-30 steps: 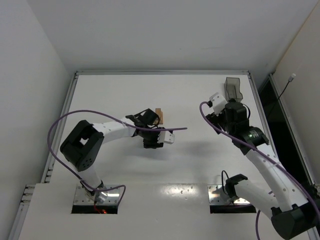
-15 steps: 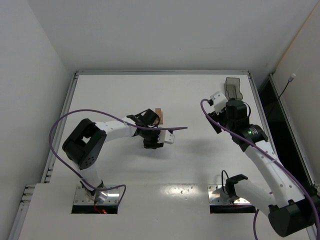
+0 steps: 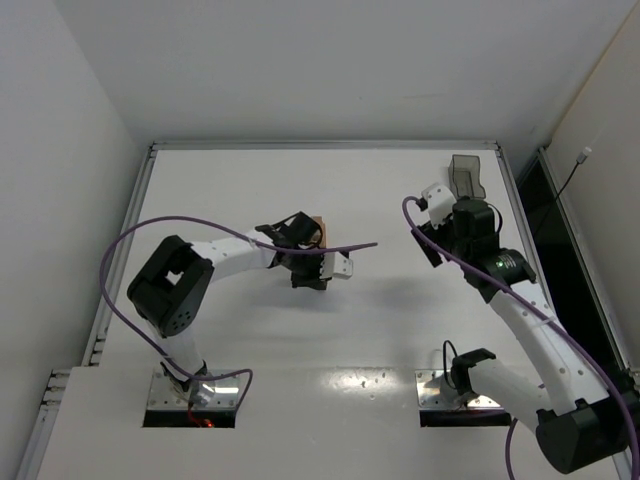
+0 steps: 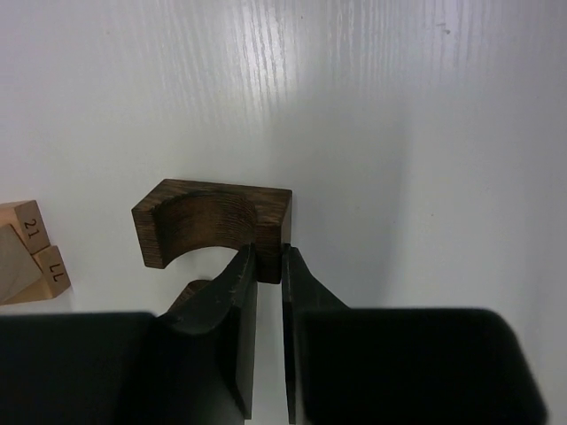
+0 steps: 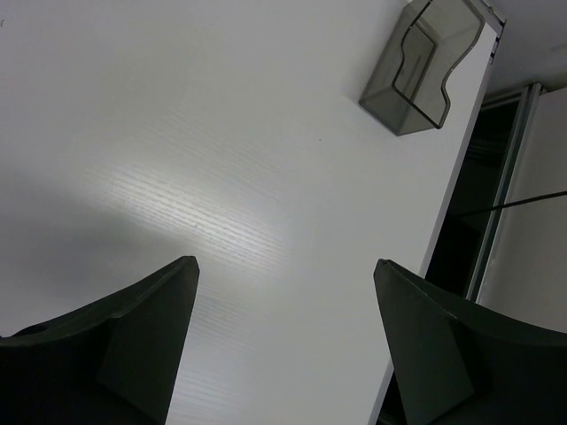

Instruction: Build the wood block tower

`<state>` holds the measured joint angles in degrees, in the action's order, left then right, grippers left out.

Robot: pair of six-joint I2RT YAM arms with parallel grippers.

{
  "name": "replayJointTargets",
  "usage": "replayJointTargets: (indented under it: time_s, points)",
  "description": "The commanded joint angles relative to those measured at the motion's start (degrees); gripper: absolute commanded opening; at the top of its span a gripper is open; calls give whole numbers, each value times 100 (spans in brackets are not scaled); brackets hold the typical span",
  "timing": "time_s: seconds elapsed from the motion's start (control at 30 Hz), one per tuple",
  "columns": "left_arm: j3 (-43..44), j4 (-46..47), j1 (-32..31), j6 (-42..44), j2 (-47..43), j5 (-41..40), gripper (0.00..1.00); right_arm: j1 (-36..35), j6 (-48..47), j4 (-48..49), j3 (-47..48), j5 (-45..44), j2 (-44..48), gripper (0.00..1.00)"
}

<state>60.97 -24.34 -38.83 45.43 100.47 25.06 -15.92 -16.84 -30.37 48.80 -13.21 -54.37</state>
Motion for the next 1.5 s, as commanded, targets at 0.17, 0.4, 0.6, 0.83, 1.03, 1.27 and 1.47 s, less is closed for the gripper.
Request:
replayJointTargets:
  time_s: [0.17,0.4,0.6,0.83,1.03,1.27,1.47]
  points:
    - [1197,-1133,-2,-1902,-510,1078,0,19,15,707,-352,599,749,78]
    - [1953,-1618,656,-4048,-186,3468,0,-34,-389,1481,-1196,2076,1772,78]
    - [1813,216,1149,-7024,-1,5588,0,-34,-390,1867,-1311,2542,1772,78]
    - [2340,352,1624,-7550,402,6352,0,-34,-443,2667,-1628,3517,1772,78]
    - [2990,-932,2230,-6732,702,6758,0,-86,-268,3291,-1742,4904,1526,76]
    - [3096,-1047,2670,-6722,624,6758,0,-516,924,4301,-1567,5839,727,61]
    - [3088,-1047,2670,-6784,333,6758,0,-956,1921,5987,-1566,5497,-125,59]
